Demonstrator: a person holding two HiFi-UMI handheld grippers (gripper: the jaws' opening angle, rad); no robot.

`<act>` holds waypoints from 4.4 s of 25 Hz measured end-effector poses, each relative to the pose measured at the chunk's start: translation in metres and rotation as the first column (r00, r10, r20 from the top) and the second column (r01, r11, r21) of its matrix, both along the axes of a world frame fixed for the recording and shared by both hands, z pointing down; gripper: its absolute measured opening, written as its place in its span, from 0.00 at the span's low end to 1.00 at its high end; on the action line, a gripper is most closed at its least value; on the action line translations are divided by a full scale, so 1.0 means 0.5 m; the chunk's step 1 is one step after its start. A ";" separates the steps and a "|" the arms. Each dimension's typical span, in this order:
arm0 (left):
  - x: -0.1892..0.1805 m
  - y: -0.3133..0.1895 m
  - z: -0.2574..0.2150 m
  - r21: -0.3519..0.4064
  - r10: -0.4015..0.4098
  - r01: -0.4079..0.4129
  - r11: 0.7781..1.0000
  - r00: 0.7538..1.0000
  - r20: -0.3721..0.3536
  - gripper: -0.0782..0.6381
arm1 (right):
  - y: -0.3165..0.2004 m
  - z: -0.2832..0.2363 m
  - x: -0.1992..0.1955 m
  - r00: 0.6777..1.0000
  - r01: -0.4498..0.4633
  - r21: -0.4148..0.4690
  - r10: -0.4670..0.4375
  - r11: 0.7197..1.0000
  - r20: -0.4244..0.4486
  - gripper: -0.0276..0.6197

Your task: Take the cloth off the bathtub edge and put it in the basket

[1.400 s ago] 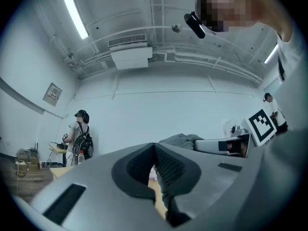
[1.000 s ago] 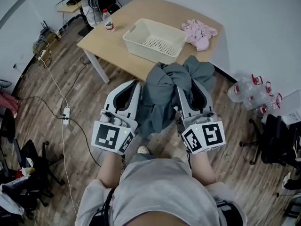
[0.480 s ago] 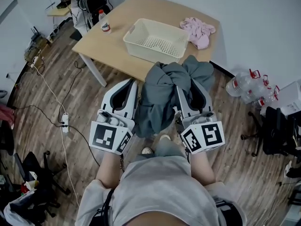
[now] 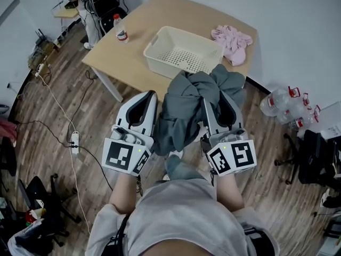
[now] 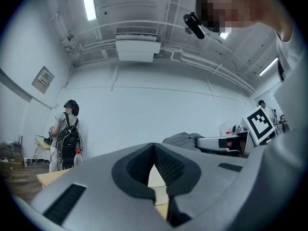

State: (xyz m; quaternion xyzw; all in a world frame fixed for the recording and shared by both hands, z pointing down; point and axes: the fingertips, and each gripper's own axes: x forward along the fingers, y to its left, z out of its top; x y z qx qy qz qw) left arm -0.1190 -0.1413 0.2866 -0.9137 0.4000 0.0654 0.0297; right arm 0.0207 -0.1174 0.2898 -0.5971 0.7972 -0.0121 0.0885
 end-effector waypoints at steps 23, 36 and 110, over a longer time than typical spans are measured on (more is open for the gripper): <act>0.099 -0.306 -0.038 0.051 0.029 -0.030 0.998 0.999 0.018 0.13 | -0.297 -0.038 0.099 0.999 -0.037 0.057 0.036 0.998 0.024 0.27; 0.115 -0.446 -0.020 0.021 0.152 -0.152 0.988 0.988 0.011 0.13 | -0.405 -0.038 0.106 0.988 -0.150 0.034 0.149 0.988 0.038 0.27; 0.264 -0.879 0.176 -0.231 0.684 -0.669 0.707 0.729 -0.019 0.13 | -0.742 0.394 0.182 0.763 -0.544 -0.636 0.638 0.548 -0.103 0.27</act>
